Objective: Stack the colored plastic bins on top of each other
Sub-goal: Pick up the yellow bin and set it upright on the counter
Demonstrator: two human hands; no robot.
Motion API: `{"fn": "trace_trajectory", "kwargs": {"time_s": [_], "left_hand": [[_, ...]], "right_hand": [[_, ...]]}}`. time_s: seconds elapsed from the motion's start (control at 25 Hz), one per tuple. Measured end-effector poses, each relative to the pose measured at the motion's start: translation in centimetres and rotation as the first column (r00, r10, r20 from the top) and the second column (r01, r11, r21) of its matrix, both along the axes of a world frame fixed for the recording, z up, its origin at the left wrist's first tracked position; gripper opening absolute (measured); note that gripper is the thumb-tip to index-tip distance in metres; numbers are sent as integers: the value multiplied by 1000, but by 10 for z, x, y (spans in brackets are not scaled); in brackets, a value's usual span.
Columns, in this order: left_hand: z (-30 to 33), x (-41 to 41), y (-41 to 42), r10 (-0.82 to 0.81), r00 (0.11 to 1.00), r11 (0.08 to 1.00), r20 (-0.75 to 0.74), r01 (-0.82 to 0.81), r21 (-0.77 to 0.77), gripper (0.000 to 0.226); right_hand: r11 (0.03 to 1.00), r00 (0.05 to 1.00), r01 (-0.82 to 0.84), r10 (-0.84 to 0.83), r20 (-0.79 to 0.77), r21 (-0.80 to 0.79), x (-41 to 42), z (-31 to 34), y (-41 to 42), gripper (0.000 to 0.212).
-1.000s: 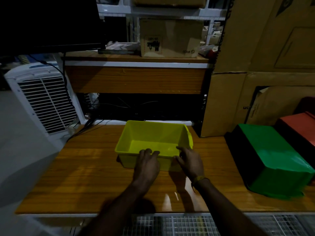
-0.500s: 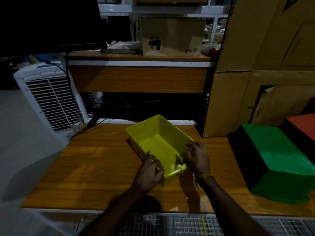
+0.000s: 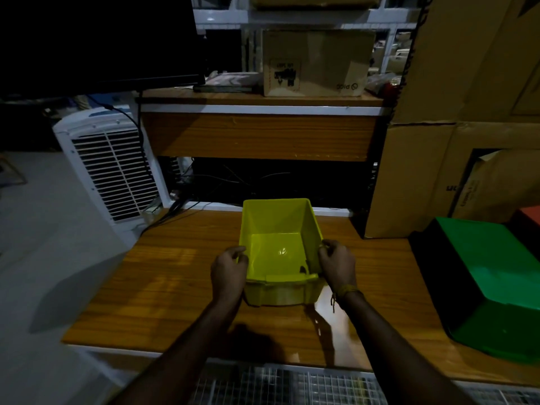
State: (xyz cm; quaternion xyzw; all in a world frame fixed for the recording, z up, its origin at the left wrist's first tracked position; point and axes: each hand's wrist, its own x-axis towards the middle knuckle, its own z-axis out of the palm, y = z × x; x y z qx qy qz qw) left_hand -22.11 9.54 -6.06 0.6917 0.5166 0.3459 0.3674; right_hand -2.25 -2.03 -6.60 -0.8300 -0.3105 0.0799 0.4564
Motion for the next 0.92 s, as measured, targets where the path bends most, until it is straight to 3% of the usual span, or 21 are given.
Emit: {"fn": "trace_trajectory", "kwargs": {"time_s": [0.24,0.92], "left_hand": [[55,2,40,118,986,991,121,-125,54,25],[12,-128,111,207,975,978,-78,-203,54,27]], "right_hand": [[999,1000,-9,10,-17,36,-4,46,34,31],[973,981,-193,188,-55,-125,-142,17,110,22]]}}
